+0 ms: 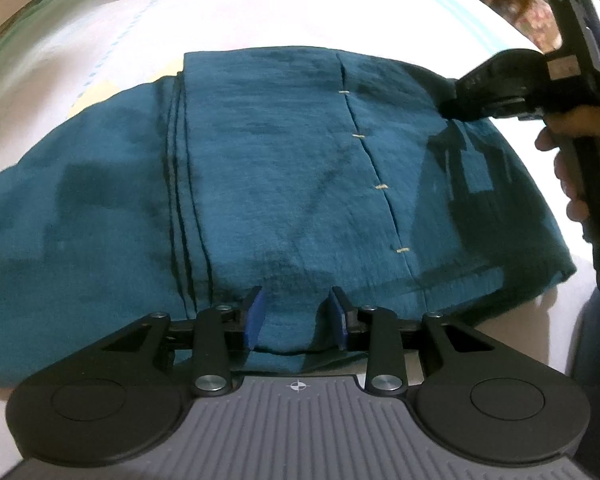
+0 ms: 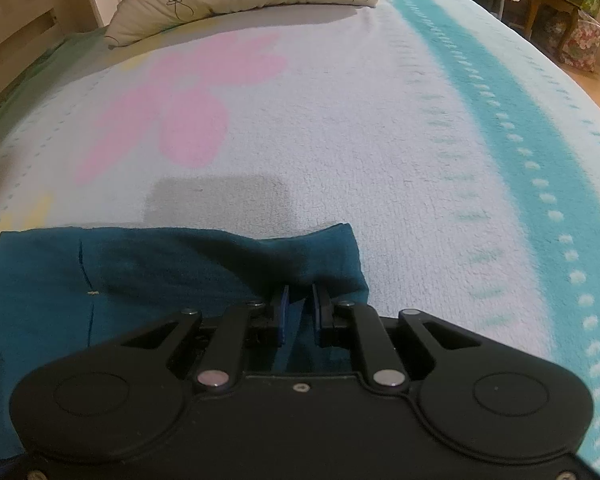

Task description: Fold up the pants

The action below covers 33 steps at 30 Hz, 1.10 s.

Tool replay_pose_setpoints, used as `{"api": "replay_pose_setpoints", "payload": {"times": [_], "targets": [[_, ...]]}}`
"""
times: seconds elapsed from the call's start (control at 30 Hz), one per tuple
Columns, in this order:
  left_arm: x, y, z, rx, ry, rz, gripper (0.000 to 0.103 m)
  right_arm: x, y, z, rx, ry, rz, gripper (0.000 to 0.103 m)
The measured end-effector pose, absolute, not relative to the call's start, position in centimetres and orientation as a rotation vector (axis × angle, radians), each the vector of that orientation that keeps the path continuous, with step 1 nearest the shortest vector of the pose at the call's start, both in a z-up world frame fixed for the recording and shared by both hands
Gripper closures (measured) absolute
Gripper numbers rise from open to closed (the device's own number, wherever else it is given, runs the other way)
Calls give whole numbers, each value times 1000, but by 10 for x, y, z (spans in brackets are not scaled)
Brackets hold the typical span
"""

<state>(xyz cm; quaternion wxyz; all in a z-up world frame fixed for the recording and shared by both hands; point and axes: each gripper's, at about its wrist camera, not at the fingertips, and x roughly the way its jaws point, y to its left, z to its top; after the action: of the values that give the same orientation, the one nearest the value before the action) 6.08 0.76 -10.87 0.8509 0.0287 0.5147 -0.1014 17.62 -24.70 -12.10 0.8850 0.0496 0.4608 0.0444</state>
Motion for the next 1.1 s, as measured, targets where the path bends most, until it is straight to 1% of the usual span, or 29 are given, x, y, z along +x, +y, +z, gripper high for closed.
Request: {"api": "replay_pose_setpoints", "payload": {"times": [0.17,0.37,0.53,0.57,0.63,0.77,0.87,1.1], "targets": [[58,27,-94,-36,1076,-179,71,176,-244,-121,78,958,98,86],[53,80,-69,-32,1032,-78,71,169,-241,-121,49,930,114,85],[59,140,-55,-69,1013,49,71,162,-241,-113,58,919,128,76],[60,149,-53,-72,1010,66,71,157,-240,-109,61,907,120,73],[60,169,-49,-82,1006,102,71,146,-232,-99,59,872,125,72],[57,205,-45,-133,1008,152,71,116,-201,-81,46,812,225,72],[52,222,-45,-170,1011,171,71,91,-166,-75,44,809,359,72],[44,256,-48,-260,1017,201,71,50,-84,-93,-36,857,599,72]]}}
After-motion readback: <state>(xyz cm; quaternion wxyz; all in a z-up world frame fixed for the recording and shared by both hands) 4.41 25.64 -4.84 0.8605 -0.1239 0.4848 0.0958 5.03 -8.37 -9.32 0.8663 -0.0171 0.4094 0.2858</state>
